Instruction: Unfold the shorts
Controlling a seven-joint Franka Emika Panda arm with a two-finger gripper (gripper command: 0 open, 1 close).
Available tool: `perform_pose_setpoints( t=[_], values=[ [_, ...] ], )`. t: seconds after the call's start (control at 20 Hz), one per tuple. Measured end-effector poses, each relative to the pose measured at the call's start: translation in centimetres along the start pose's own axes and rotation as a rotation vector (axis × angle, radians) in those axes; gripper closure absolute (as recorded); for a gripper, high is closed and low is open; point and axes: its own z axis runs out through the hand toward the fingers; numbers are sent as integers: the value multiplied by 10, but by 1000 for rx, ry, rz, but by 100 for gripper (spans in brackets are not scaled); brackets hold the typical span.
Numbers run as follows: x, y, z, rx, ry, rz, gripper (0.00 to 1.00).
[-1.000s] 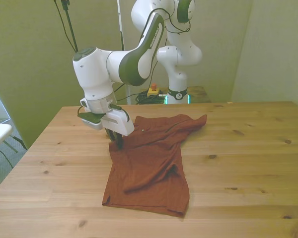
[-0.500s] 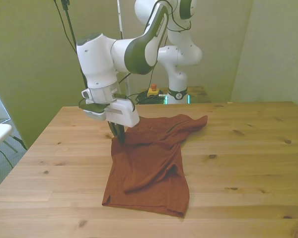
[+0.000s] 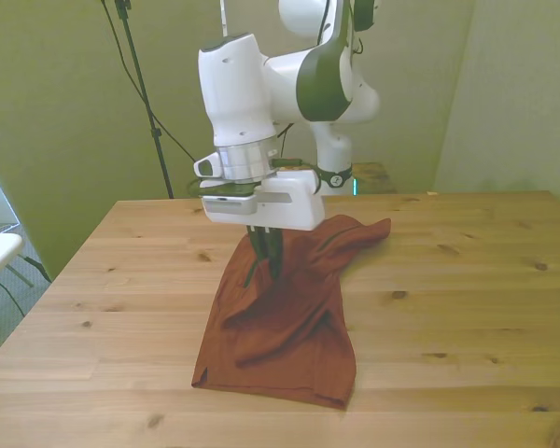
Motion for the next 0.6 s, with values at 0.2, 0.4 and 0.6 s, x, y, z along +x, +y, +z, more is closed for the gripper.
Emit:
perform_pose_setpoints(
  t=[0.2,0.4,0.6],
  values=[
    [-29,-36,10,49,-29,-39,100],
    [-66,-71,9,88,-48,-92,100],
    [-118,-99,16,104,-80,-162,100]
  ],
)
